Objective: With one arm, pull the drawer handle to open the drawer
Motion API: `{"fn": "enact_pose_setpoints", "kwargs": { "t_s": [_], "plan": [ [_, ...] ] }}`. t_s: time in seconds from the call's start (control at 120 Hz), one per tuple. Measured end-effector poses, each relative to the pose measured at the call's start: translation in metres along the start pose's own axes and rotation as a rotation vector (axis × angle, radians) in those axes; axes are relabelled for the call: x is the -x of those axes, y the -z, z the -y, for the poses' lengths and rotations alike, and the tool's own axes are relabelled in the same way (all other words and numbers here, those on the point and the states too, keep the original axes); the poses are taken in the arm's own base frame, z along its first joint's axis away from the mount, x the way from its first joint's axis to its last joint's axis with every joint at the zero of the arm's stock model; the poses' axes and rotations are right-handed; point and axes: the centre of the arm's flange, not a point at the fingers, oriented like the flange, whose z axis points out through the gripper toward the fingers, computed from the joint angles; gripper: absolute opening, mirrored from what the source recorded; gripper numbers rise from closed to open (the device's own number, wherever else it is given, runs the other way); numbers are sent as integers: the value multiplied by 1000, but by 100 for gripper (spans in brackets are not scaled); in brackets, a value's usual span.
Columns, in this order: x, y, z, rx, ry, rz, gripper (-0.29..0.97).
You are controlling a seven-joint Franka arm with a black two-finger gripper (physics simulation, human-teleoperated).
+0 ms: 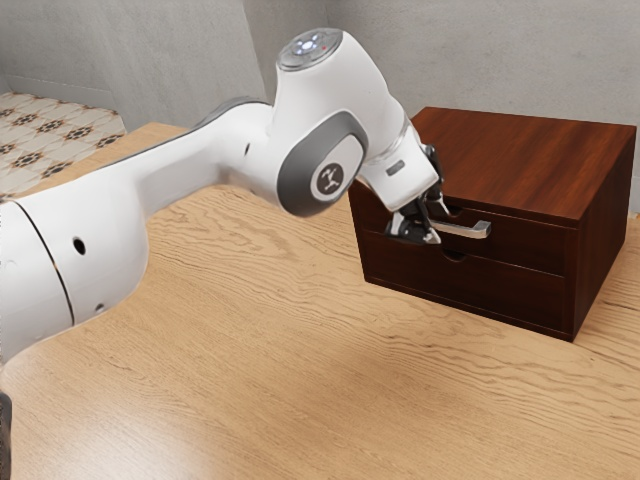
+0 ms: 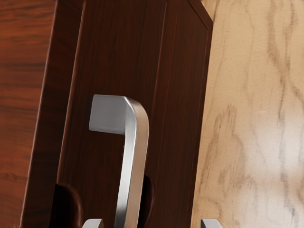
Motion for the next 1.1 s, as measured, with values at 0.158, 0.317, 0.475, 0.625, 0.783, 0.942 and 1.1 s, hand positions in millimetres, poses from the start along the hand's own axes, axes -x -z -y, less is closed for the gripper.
{"fn": "enact_pose_setpoints", "kwargs": {
  "t_s": [0.158, 0.317, 0.475, 0.625, 0.783, 0.942, 1.1],
  "plan": [
    [0, -8, 4, -1, 9, 0, 19],
    [6, -23, 7, 6, 23, 22, 18],
    [5, -22, 7, 4, 29, 21, 15],
    [3, -20, 5, 7, 31, 18, 10],
    [3, -16, -5, 20, 32, 20, 8],
    [7, -7, -18, 36, 35, 26, 8],
    [12, -2, -37, 56, 40, 33, 8]
  ]
}}
